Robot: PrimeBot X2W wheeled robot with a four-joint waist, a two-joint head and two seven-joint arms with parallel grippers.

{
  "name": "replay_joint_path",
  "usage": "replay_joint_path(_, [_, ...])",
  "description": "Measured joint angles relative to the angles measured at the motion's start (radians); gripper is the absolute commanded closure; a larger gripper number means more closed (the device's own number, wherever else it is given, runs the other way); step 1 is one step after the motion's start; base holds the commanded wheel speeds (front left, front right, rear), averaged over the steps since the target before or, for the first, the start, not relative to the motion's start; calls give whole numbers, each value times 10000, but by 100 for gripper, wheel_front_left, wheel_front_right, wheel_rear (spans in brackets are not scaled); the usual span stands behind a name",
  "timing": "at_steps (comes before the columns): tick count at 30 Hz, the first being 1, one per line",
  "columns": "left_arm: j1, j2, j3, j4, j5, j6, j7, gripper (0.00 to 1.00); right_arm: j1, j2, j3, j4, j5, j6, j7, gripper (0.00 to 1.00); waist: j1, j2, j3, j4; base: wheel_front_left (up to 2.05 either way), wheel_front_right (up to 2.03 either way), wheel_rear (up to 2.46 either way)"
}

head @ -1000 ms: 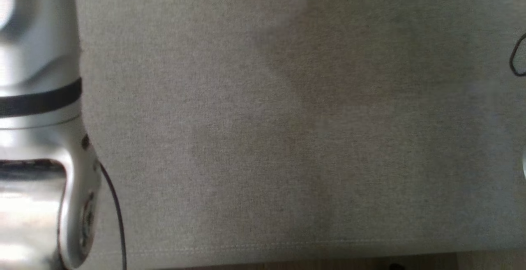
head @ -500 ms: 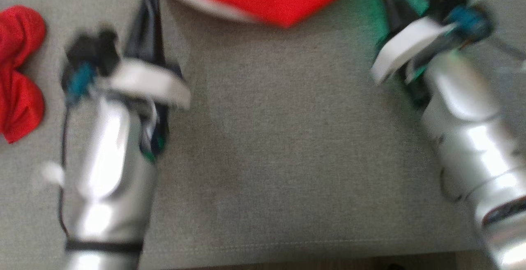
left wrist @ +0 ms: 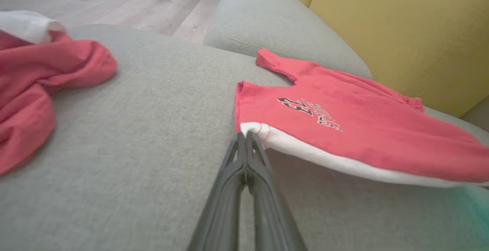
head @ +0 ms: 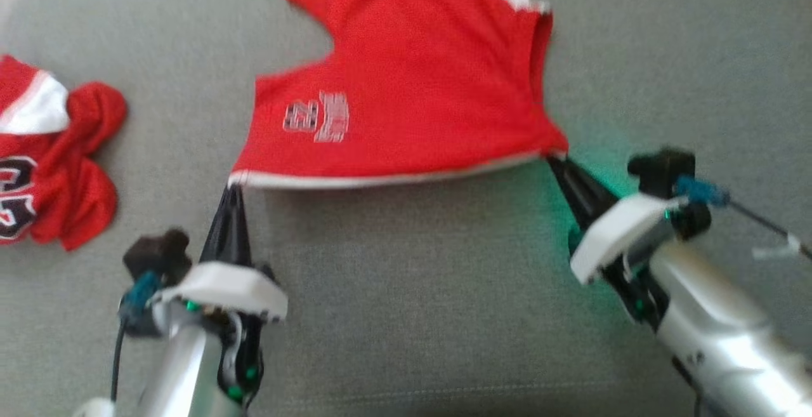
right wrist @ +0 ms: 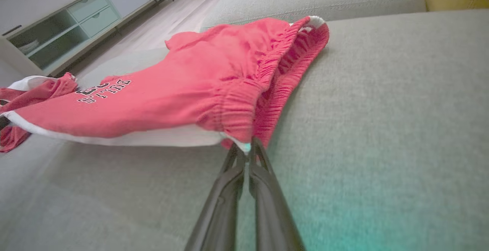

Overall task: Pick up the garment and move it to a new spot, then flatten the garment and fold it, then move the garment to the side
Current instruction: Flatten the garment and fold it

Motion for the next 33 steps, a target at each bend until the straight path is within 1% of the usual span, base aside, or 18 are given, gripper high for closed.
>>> replay_joint_path(5, [949, 8, 263, -190, 63, -67, 2, 100, 954, -274, 84, -194, 602, 0, 0, 100, 0, 0, -847, 41, 0, 0, 0])
replay_joint_path(8, [1612, 15, 343, -322, 127, -226, 2, 100, 1643, -284, 151, -510, 1147, 0, 128, 100, 0, 0, -1332, 64, 0, 0, 0])
replay_joint_path(13, [2959, 19, 347, -556, 209, -355, 4, 100, 2891, -589, 458, -899, 1486, 0, 433, 100, 0, 0, -2034, 44, 0, 0, 0])
replay_joint_path(15, [3375, 27, 349, -660, 226, -407, 4, 100, 3331, -683, 502, -1141, 1601, 0, 550, 100, -1, 0, -2238, 18, 0, 0, 0])
replay_joint_path(19, [3552, 86, 282, -1127, 759, -759, 6, 100, 3737, -777, 318, -1613, 1835, 0, 589, 100, -1, 0, -2248, -67, 0, 0, 0])
replay_joint_path(21, [3294, 98, 244, -1440, 1037, -934, 8, 100, 3736, -779, 98, -1881, 1868, 0, 587, 100, -1, 0, -2107, -105, 0, 0, 0])
replay_joint_path(23, [2706, 100, 247, -1638, 1331, -1085, 10, 100, 3684, -729, -280, -2171, 2061, 0, 569, 100, 0, 0, -1900, -144, 0, 0, 0])
replay_joint_path(25, [1838, 119, 261, -1611, 1622, -1256, 10, 100, 3539, -364, -991, -2370, 2823, 0, 512, 100, 0, 0, -1639, -187, 0, 0, 0])
replay_joint_path(26, [1277, 171, 226, -1499, 1787, -1354, 8, 100, 3396, -236, -1133, -2437, 2978, 0, 510, 100, 0, 0, -1497, -212, 0, 0, 0])
replay_joint_path(29, [-517, 443, 236, -920, 2073, -1532, 4, 100, 2749, 25, -1308, -2552, 2874, 0, 514, 100, 0, 0, -1046, -316, 0, 0, 0])
replay_joint_path(33, [-2810, 880, 180, 435, 2345, -1638, 2, 100, 1703, 499, -1459, -2493, 2556, 0, 435, 100, 0, 0, -332, -511, 0, 0, 0])
